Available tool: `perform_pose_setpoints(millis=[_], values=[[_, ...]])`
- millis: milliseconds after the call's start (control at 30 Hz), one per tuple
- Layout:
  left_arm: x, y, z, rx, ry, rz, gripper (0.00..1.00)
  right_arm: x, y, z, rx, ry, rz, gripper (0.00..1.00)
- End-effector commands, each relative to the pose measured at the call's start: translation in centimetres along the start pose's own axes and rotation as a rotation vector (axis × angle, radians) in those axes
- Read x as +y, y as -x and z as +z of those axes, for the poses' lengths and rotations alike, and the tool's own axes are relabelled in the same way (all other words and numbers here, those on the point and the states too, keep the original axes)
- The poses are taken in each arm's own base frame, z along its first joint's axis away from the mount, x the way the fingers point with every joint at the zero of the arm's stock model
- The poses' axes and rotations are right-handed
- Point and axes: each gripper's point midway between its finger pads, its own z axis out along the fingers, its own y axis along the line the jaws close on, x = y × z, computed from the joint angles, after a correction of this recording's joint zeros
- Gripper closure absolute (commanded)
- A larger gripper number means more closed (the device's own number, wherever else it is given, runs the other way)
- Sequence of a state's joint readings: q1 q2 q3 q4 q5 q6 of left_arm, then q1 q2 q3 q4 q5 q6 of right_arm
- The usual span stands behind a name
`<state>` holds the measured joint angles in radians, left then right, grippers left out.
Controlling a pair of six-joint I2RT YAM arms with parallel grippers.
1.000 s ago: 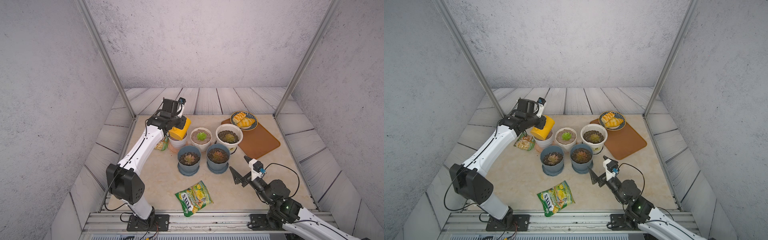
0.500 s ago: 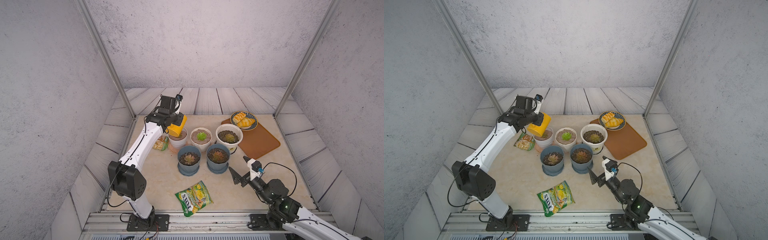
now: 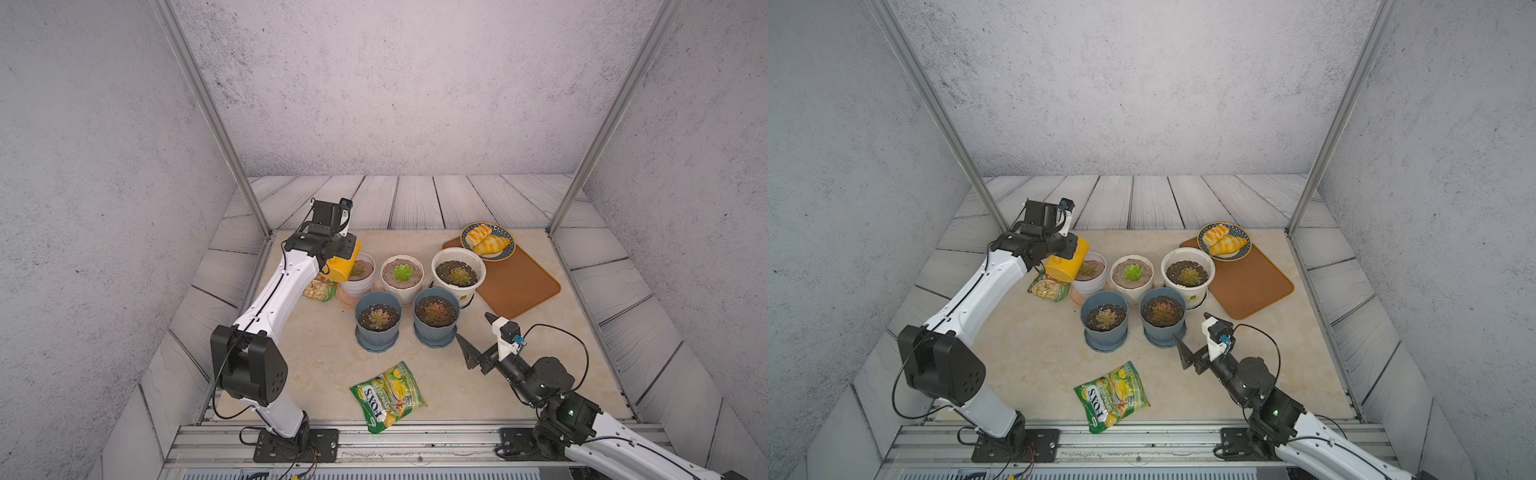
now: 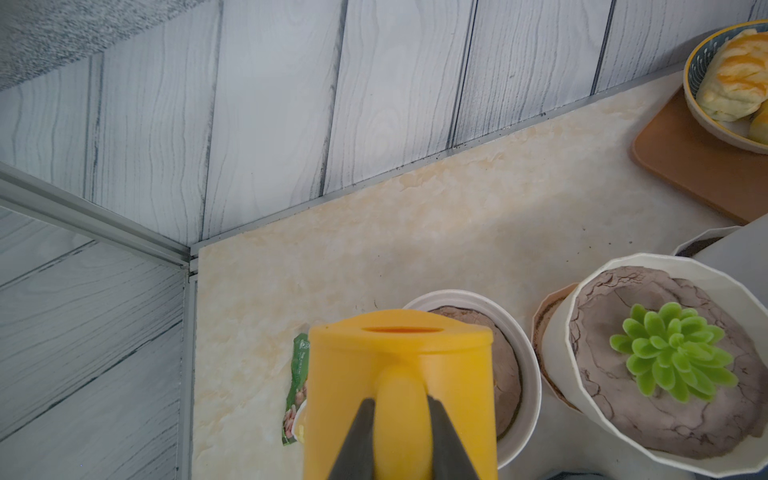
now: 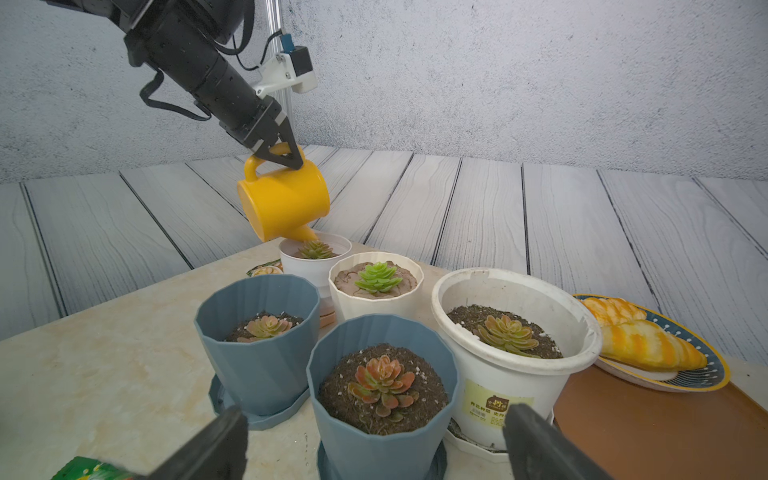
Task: Water the succulent around the soil edge
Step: Water the soil of the potted plant with water.
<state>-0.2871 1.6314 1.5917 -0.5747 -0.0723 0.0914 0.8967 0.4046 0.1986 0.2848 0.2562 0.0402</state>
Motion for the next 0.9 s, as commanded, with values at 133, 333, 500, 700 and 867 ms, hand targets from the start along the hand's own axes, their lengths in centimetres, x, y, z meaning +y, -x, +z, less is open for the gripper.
perform_pose_setpoints(millis=[133, 333, 500, 700, 867], values=[[1.1, 0.8, -3.2, -0.088, 0.036, -0.057, 1.0, 0.2, 0.8, 0.1, -0.018, 0.006, -0.002, 0.01], [1.0, -0.3, -4.8, -0.095, 0.028, -0.078, 1.0, 0.1, 0.7, 0.1, -0.014, 0.004, -0.003, 0.01], [0.6, -1.3, -6.2, -0.108, 0.001, -0.098, 1.0, 0.2, 0.5, 0.3, -0.005, 0.004, -0.007, 0.01], [0.5, -2.5, -7.6, -0.112, -0.004, -0.089, 1.0, 0.2, 0.3, 0.4, 0.002, 0.002, -0.011, 0.01], [-0.3, -2.6, -8.4, -0.127, -0.049, -0.082, 1.0, 0.2, 0.1, 0.4, 0.009, 0.002, -0.014, 0.01]])
